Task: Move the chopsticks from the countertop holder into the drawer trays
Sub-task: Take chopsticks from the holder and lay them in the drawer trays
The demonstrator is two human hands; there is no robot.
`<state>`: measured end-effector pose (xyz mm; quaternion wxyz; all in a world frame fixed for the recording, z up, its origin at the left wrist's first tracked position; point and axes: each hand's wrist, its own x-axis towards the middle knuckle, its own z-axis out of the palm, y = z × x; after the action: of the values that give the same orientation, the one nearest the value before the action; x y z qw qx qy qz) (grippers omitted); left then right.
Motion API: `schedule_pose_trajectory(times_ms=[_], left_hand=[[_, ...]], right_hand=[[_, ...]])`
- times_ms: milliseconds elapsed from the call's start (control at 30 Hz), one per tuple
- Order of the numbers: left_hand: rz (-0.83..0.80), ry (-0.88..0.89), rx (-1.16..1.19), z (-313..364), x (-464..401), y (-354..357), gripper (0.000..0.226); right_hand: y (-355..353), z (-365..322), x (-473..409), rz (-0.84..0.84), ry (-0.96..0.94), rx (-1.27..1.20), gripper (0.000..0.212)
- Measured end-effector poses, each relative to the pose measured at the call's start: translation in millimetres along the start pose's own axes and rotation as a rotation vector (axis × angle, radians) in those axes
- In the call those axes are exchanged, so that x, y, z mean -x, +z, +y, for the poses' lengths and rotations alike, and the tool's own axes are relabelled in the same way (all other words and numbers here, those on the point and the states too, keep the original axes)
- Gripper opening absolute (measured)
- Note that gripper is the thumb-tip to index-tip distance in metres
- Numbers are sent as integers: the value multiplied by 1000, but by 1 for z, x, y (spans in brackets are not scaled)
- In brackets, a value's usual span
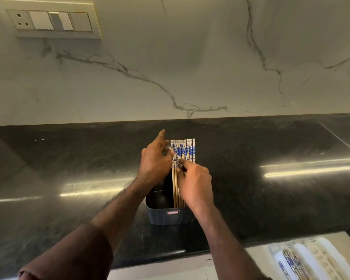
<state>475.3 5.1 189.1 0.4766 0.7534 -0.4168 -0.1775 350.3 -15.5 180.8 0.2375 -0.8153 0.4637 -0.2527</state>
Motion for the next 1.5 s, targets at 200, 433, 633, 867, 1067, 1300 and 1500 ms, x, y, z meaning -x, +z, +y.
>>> schedule_pose_trajectory(times_ms=[200,433,633,867,1067,1300,1500], left_hand=[[6,-55,105,-1,-6,4,72],[37,-86,211,-3,-5,7,65],[81,-103,310,2,2,-7,31],[70,59,421,55,13,-66,33],[35,264,468,126,34,-113,32],[-55,292,593,165,82,-86,31],[-171,222,676,186,122,-15,30]], right_hand=[[3,2,0,-9,6,-19,31],[6,2,1,-17,11,-43,26],[6,-2,4,-19,-9,-96,30],[-9,-18,20,-60,-99,-233,19],[-48,-37,44,-111,-94,-446,13],[-110,-12,97,-120,-11,-557,23],[-162,51,142,-109,82,-524,12]])
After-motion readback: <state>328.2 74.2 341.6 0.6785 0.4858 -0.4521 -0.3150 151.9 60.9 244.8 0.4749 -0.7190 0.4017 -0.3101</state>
